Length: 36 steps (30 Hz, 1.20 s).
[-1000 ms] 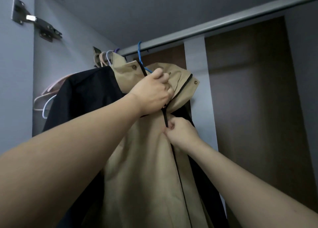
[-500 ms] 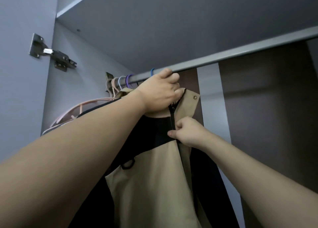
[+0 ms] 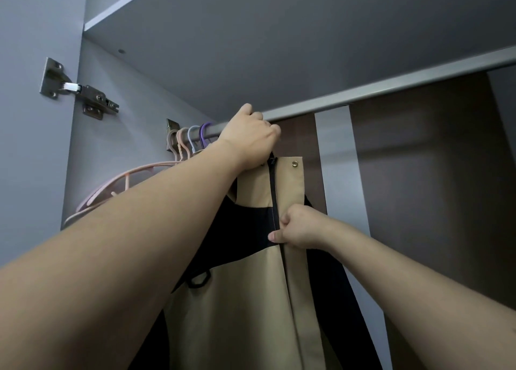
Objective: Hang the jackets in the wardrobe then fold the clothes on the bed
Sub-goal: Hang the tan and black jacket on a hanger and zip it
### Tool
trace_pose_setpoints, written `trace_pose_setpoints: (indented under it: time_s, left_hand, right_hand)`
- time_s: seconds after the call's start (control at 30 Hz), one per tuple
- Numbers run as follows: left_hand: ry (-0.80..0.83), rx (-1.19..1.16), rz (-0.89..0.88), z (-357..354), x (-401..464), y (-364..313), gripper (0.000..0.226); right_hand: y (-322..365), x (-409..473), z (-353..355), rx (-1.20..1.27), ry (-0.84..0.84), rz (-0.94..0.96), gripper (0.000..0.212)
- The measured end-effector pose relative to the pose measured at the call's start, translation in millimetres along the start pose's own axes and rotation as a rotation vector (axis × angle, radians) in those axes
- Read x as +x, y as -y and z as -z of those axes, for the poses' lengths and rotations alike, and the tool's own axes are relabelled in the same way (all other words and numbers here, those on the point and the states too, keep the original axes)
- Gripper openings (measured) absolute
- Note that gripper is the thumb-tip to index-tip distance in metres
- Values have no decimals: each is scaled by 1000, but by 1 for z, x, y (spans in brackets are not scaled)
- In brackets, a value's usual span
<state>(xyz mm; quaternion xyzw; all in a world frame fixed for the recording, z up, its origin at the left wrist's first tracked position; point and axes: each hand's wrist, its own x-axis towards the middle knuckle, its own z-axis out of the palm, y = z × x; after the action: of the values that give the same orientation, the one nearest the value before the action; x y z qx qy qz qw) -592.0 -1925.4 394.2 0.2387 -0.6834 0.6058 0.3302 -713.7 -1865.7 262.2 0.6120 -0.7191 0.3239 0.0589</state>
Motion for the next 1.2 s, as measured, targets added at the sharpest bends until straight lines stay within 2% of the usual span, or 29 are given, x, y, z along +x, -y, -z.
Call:
trace_pose_setpoints:
  time_s: [0.13, 0.27, 0.3, 0.37, 0.43, 0.53, 0.6, 0.67, 0.73, 0.83, 1.0, 1.1, 1.2]
  left_hand:
    - [19, -88, 8, 1, -2, -1, 12]
    - [159, -389, 109, 12, -6, 0, 21]
    - [213, -478, 141, 16, -8, 2, 24]
    - [303, -640, 195, 21, -13, 9, 20]
    - [394, -779, 237, 24, -20, 18, 11]
    - [535, -856, 241, 24, -30, 28, 12]
    - [546, -1035, 288, 23, -34, 31, 9]
    - [488, -1215, 365, 23, -34, 34, 16]
    - [436, -1209, 398, 23, -34, 35, 19]
    - [441, -959, 373, 21, -35, 31, 10]
    - [461, -960, 287, 17, -33, 24, 12]
    - [516, -961, 275, 23, -34, 26, 29]
    - [561, -911, 229, 23, -30, 23, 18]
  right_hand:
    - [-4, -1, 11, 41, -77, -15, 40]
    - [-8, -2, 22, 84, -482, 5, 35]
    - [-9, -1, 25, 111, -541, 10, 36]
    - [-9, -1, 30, 217, -510, 2, 44]
    - [-6, 1, 33, 290, -427, 40, 36]
    - [3, 0, 30, 261, -433, 127, 32]
    - [8, -1, 25, 272, -461, 164, 34]
    - [12, -1, 20, 278, -470, 181, 34]
    - [14, 2, 17, 289, -482, 185, 32]
    - [19, 6, 14, 298, -553, 209, 24]
    - [23, 9, -2, 263, -596, 321, 6]
    - [15, 9, -17, 181, -607, 424, 30]
    - [3, 7, -29, 118, -557, 495, 39]
